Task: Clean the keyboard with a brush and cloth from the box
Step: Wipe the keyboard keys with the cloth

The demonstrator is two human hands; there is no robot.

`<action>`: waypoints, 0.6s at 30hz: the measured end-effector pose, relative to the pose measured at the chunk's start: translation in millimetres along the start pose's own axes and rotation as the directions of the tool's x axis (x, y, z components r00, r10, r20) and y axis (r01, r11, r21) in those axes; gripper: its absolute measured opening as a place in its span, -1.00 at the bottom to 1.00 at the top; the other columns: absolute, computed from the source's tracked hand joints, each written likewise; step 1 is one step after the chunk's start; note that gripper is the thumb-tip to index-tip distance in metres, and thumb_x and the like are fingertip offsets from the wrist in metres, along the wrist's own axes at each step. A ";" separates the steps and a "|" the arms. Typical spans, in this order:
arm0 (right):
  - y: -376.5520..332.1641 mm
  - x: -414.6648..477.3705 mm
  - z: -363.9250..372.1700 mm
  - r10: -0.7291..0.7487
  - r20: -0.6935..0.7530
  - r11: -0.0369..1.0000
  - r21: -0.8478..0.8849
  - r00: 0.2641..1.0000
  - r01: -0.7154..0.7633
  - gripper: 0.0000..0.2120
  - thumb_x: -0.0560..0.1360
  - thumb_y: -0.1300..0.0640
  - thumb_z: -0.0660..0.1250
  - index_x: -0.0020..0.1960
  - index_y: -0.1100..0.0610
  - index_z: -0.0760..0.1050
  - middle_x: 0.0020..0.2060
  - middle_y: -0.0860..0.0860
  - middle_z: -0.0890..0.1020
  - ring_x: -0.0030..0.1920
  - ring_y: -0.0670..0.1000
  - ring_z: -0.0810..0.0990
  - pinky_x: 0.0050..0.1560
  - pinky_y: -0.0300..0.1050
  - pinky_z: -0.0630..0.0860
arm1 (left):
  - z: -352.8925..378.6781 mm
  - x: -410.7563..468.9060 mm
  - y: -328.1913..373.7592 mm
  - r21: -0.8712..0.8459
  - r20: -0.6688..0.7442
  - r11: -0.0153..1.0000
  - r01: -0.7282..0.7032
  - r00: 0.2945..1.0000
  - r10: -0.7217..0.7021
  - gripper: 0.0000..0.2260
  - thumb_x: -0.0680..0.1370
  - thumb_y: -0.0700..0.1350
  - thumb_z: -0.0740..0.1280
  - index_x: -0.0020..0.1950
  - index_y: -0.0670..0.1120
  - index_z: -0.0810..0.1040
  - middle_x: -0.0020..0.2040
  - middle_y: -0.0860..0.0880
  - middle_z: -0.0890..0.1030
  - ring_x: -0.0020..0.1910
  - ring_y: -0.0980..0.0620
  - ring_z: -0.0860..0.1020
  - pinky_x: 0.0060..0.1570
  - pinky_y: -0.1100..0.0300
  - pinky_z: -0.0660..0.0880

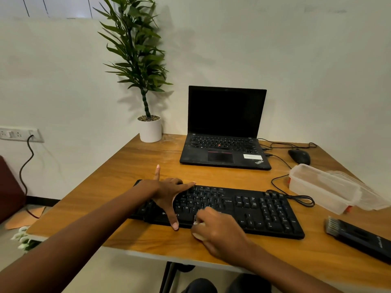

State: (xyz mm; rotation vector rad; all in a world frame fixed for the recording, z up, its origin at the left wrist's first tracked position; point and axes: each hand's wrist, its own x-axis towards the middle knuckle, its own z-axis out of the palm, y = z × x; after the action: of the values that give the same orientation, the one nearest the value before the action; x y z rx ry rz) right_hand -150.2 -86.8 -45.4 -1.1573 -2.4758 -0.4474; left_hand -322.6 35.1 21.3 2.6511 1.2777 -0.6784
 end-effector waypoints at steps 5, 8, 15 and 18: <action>11.8 -13.8 -6.1 0.299 -0.046 0.906 0.328 0.953 -0.269 -0.78 0.42 -0.07 0.22 -0.02 -0.03 0.55 -0.14 -0.14 0.53 -0.15 -0.17 0.48 -0.30 -0.31 0.44 | 20.6 -22.1 -35.2 -0.345 -0.143 0.938 -0.035 0.990 -0.015 0.21 0.01 0.66 0.14 0.50 0.21 -0.29 0.57 0.01 -0.10 0.53 -0.13 -0.10 0.27 -0.39 -0.40; 3.4 -7.9 -4.4 0.250 -0.073 0.939 0.262 0.965 -0.223 -0.80 0.39 -0.07 0.25 -0.05 -0.04 0.54 -0.16 -0.15 0.52 -0.19 -0.17 0.50 -0.41 -0.32 0.43 | 45.6 -32.9 -56.3 -0.770 -0.298 0.634 -0.072 0.919 -0.258 -0.04 0.28 0.55 0.13 0.54 0.09 0.02 0.53 -0.07 0.13 0.45 -0.10 0.19 0.31 -0.08 0.23; -16.2 2.3 20.7 0.211 -0.153 0.971 0.144 0.965 -0.189 -0.77 0.27 0.08 0.49 -0.14 0.01 0.51 -0.24 -0.10 0.51 -0.27 -0.10 0.51 -0.52 -0.25 0.44 | 83.0 -24.4 -61.3 -0.941 -0.340 0.168 -0.295 0.812 -0.475 -0.46 0.59 0.19 0.06 0.54 0.10 0.06 0.53 -0.03 0.16 0.43 -0.01 0.24 0.24 0.17 0.26; -26.3 18.2 27.3 0.170 -0.183 0.981 0.122 0.968 -0.149 -0.74 0.24 0.10 0.54 -0.14 0.03 0.52 -0.24 -0.08 0.52 -0.26 -0.10 0.51 -0.50 -0.29 0.40 | 83.1 -24.7 -63.8 -0.941 -0.332 0.106 -0.321 0.816 -0.473 -0.38 0.54 0.27 0.06 0.55 0.11 0.01 0.54 -0.01 0.12 0.45 -0.04 0.22 0.29 0.06 0.25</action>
State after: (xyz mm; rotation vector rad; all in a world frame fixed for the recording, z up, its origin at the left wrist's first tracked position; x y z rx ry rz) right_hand -186.8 -79.1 -64.5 -1.1992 -2.1944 -0.3577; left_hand -413.4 33.5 -36.6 1.4591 1.2252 0.9395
